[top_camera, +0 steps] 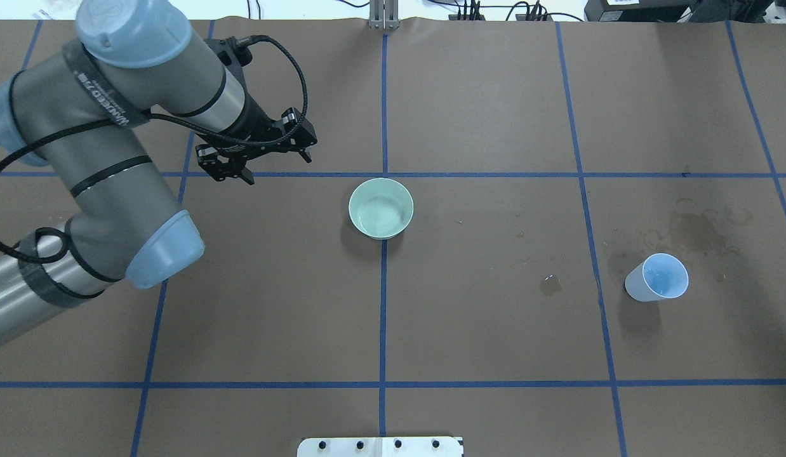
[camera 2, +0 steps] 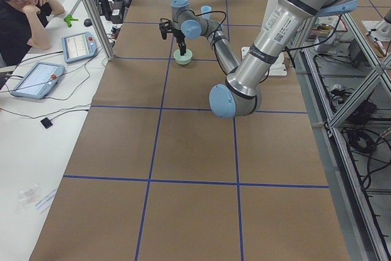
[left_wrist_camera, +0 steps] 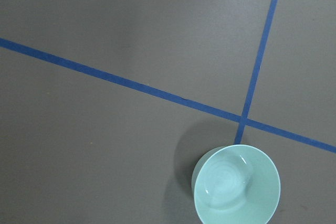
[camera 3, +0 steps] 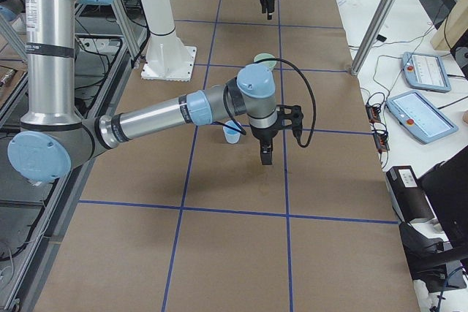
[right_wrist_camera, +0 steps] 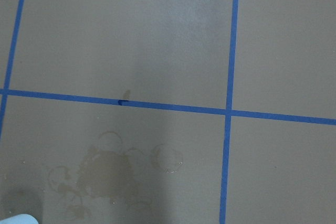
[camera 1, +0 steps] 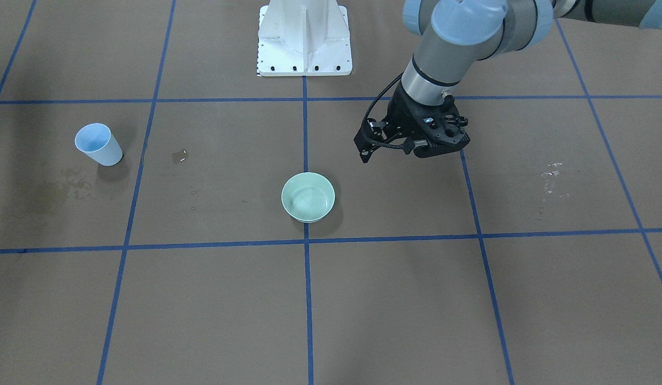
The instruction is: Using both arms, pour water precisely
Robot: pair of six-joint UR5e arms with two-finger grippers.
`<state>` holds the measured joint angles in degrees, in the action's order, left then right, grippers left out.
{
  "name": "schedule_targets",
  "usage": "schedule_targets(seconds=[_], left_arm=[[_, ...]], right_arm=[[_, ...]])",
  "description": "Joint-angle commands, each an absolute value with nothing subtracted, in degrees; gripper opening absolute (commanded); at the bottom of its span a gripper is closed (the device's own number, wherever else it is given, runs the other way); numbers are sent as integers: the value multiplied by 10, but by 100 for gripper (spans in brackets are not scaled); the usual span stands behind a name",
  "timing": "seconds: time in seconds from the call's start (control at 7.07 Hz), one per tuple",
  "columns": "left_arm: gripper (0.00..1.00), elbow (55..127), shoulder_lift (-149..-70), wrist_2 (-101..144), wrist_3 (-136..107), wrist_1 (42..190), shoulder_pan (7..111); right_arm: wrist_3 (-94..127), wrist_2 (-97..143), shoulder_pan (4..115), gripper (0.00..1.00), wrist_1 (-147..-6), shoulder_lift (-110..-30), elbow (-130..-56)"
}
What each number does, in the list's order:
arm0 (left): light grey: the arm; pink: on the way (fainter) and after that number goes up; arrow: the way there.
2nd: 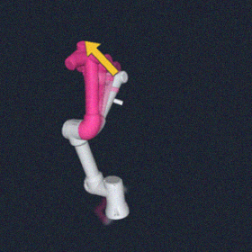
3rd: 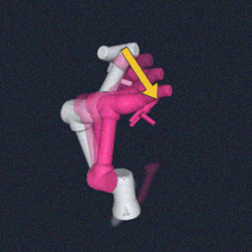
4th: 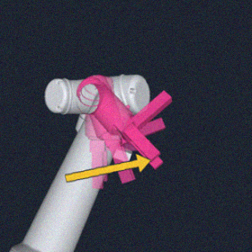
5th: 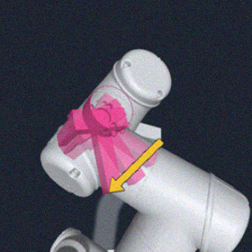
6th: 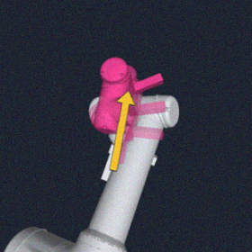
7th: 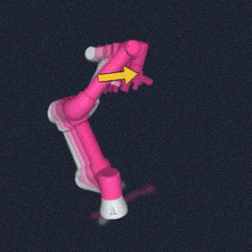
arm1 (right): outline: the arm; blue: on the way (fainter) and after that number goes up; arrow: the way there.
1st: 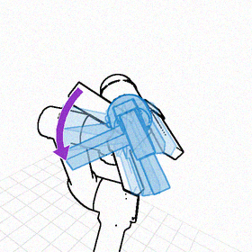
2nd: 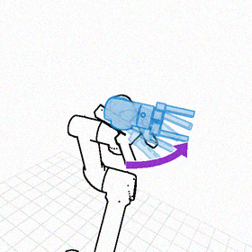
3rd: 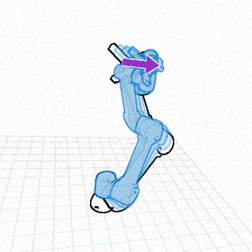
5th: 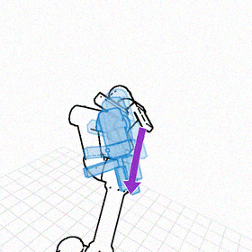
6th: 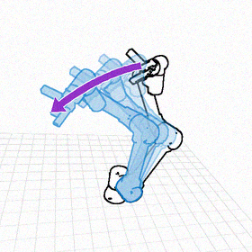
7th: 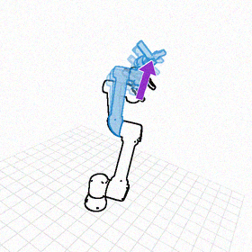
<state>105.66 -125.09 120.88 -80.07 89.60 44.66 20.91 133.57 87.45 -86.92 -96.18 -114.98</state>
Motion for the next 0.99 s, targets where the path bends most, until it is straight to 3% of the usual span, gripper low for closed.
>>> schedule_targets(seconds=[0.0, 0.57, 0.85], left_arm=[[100, 1091, -1215, 1208, -797, 889, 453], [100, 1120, -1172, 1201, -798, 890, 452], [100, 1120, -1165, 1189, -798, 892, 447]], right_arm=[[346, 1261, 814, 100, -687, -1106, -1245], [557, 1087, 598, 100, -638, -1172, -1342], [635, 1061, 561, 100, -638, -1181, -1374]])
